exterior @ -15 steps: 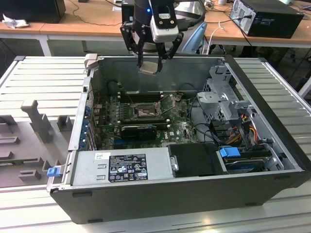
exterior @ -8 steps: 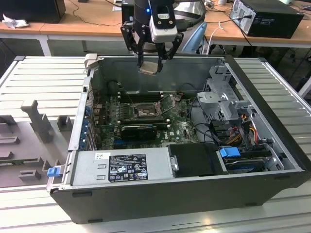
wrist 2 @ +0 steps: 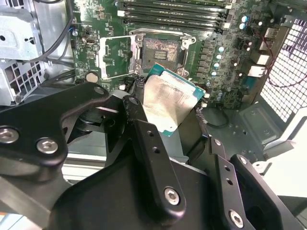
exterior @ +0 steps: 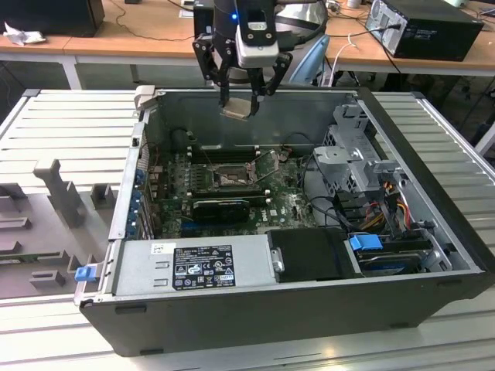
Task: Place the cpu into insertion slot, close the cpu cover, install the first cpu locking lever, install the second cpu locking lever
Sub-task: 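Place the cpu into insertion slot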
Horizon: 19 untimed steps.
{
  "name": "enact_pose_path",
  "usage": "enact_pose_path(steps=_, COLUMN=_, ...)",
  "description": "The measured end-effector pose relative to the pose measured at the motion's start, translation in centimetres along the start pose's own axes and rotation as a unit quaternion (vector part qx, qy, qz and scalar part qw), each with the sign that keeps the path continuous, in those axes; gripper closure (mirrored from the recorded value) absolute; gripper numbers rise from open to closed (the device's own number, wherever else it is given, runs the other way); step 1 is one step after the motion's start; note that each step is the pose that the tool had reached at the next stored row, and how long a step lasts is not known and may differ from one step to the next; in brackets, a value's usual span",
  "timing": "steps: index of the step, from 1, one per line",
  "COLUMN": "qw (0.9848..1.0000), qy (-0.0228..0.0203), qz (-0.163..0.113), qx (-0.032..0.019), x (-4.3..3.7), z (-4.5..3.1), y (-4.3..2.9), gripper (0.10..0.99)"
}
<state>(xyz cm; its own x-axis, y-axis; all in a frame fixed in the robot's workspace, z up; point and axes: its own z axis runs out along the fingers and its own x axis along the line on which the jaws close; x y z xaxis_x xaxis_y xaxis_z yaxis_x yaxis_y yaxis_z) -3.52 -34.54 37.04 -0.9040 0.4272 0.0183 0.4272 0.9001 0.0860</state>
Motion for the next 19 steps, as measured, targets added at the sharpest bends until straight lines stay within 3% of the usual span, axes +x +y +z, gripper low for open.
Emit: enact_pose_path(steps=19, qw=0.999, qy=-0.0039, qz=0.045, qx=-0.0008, x=0.0, z=0.04, y=0.0, gripper=0.557)
